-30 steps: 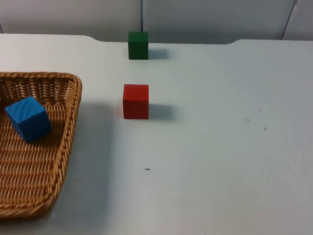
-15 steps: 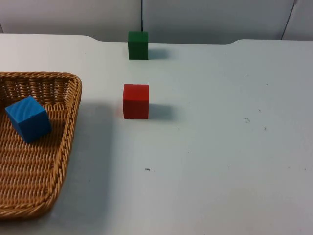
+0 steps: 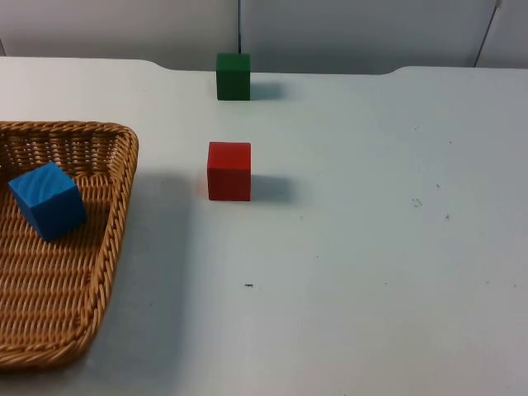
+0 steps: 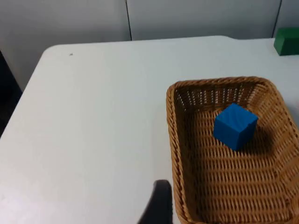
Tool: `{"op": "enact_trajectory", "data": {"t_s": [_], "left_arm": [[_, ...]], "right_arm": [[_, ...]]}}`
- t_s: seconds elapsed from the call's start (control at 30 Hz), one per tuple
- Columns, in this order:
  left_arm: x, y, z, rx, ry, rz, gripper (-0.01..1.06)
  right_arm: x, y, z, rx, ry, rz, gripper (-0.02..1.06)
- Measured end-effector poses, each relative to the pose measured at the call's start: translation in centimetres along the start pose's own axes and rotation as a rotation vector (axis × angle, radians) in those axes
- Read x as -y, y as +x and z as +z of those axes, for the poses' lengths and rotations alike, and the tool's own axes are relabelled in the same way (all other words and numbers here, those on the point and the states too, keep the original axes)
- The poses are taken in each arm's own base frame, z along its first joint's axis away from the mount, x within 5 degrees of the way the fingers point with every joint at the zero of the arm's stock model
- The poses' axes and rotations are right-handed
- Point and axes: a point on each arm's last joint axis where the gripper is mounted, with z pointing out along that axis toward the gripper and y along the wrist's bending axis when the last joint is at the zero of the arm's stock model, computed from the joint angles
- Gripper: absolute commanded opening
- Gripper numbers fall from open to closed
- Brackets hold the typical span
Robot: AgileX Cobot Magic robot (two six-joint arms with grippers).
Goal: Pick up the basket with the left hand and place the blue cube into the basket with the right hand.
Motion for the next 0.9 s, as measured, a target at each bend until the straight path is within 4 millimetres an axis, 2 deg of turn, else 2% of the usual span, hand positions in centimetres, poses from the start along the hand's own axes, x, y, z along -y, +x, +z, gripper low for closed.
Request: {"op": "enact_trajectory", "data": {"t_s": [0.17,0.7,0.77,0.8,0.9], "left_arm": [[-0.04,0.72,0.69,-0.044,-0.008,-0.021,0.72],[-0.1,0.73,0.68,-0.044,-0.013,-0.026,0.71],[-0.1,0.73,0.68,-0.044,-0.013,-0.026,0.82],[-0.1,0.73,0.68,-0.044,-0.013,-0.026,0.82],[-0.1,0.73,0.68,-0.044,-0.013,-0.026,1.06]], "right_arm": [[0.01,0.0,0.0,0.0,0.001,-0.002,0.7],[0.02,0.0,0.0,0.0,0.002,-0.005,0.7],[0.02,0.0,0.0,0.0,0.002,-0.005,0.7],[0.02,0.0,0.0,0.0,0.002,-0.005,0.7],[0.02,0.0,0.0,0.0,0.002,-0.005,0.7]]}}
